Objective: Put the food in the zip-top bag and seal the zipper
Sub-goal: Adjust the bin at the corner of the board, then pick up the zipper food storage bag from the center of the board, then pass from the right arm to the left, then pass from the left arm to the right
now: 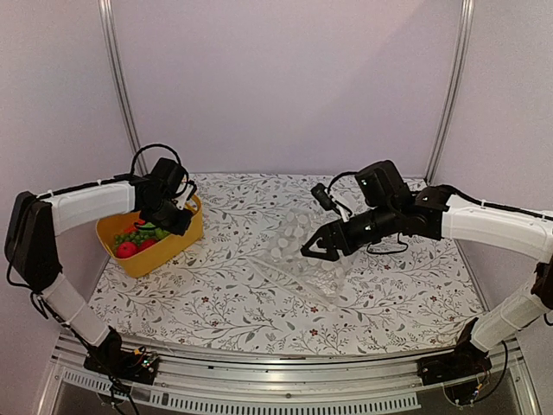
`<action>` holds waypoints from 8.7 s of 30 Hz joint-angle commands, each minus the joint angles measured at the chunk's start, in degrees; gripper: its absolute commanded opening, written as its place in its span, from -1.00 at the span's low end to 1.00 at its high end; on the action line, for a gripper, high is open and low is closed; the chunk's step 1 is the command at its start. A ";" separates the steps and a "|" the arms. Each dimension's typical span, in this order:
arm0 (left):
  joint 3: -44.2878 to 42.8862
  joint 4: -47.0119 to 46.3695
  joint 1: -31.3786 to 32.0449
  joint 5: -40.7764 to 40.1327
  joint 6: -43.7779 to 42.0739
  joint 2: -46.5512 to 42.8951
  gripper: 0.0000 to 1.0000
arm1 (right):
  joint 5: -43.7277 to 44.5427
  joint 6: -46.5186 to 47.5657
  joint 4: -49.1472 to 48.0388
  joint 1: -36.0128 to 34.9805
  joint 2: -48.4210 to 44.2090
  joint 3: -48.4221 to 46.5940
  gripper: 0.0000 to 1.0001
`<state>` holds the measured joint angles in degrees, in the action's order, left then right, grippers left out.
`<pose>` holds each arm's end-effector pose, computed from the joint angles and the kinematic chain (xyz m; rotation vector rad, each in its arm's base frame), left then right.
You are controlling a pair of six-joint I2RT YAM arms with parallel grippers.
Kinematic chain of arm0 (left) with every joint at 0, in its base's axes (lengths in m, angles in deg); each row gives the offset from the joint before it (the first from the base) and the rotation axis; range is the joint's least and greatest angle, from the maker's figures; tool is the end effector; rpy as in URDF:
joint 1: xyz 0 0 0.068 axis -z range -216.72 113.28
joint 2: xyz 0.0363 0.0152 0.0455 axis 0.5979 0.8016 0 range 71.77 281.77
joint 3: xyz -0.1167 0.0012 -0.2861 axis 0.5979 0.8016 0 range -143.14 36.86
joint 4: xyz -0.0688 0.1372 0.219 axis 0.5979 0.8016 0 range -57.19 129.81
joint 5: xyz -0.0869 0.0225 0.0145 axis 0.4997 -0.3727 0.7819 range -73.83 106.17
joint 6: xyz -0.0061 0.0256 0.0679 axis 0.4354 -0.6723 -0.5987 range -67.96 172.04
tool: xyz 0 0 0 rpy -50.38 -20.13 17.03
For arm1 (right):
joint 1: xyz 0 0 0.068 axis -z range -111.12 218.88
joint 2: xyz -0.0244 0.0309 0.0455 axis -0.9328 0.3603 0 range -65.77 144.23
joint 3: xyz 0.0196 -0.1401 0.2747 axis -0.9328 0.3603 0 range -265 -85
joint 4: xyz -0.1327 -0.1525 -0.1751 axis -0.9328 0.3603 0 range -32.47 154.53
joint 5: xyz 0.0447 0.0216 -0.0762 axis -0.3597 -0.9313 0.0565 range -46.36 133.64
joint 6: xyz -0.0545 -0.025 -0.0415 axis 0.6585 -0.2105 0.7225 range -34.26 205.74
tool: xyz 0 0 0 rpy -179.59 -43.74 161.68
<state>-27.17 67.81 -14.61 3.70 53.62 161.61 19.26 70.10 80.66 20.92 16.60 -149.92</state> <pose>0.3167 -0.1145 0.2431 0.3899 2.5685 0.1389 0.2063 0.2663 0.3098 -0.9056 2.2597 1.0321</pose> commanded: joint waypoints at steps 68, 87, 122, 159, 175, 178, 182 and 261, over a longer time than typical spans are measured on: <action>7.71 -2.13 -16.12 10.56 18.96 -10.53 -0.97 | 7.11 -2.22 8.99 -2.22 3.52 -3.19 0.44; 16.11 5.57 -3.75 7.87 30.65 -26.31 -1.00 | 13.39 -1.85 11.48 -6.80 6.24 -1.44 0.39; 16.05 3.52 -3.75 8.19 31.42 -27.59 -1.00 | 50.90 2.16 27.95 -14.09 38.07 -29.93 0.19; 2.23 -4.52 0.44 8.20 30.40 -15.80 0.35 | 53.44 0.90 37.56 1.81 16.86 -31.84 -1.00; -4.75 -16.04 20.68 -2.85 27.50 -16.84 0.38 | 38.42 -5.05 35.50 1.82 18.36 -35.58 -1.00; -7.59 -16.17 23.99 -3.09 27.68 -12.54 0.39 | 36.66 -5.10 34.01 1.82 18.44 -34.75 -1.00; -11.23 -17.81 27.50 -3.13 28.51 -7.36 0.39 | 35.77 -5.08 33.95 1.82 19.47 -35.69 -1.00; -10.35 -3.18 15.31 -0.99 24.20 -7.89 0.60 | 46.07 6.95 26.44 12.23 11.04 -25.14 -1.00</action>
<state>-40.07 58.61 2.52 -3.25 76.62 155.52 61.77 73.64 103.74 30.47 30.00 -172.70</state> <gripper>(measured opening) 0.760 0.004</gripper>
